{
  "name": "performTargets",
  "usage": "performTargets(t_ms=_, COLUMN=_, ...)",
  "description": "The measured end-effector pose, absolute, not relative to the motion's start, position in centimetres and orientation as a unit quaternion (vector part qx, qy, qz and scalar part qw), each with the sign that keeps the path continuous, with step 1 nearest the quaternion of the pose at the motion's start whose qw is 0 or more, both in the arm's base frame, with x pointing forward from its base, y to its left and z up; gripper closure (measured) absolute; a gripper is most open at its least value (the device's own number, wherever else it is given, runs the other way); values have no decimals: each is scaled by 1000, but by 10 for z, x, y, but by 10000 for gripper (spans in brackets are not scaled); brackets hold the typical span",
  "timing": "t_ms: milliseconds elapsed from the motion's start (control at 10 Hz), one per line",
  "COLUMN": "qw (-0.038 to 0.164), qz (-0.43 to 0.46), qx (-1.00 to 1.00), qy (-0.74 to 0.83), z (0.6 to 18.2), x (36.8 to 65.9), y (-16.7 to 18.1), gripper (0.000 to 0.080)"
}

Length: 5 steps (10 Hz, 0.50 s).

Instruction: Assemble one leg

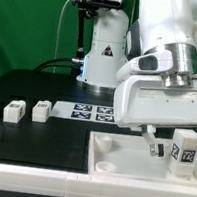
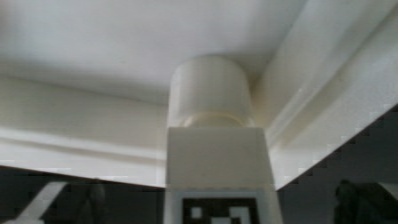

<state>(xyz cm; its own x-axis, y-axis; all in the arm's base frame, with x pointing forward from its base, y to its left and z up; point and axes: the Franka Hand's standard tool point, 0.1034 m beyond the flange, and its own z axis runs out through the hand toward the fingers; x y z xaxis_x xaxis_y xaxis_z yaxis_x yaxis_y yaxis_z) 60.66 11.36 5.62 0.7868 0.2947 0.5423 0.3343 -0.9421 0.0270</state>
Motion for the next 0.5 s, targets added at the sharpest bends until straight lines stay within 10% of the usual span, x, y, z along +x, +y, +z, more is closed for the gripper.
performTargets(t_ms=500, qw=38, qz=-269, qx=-953, qy=-136, z=67, x=611, y=109, gripper=151)
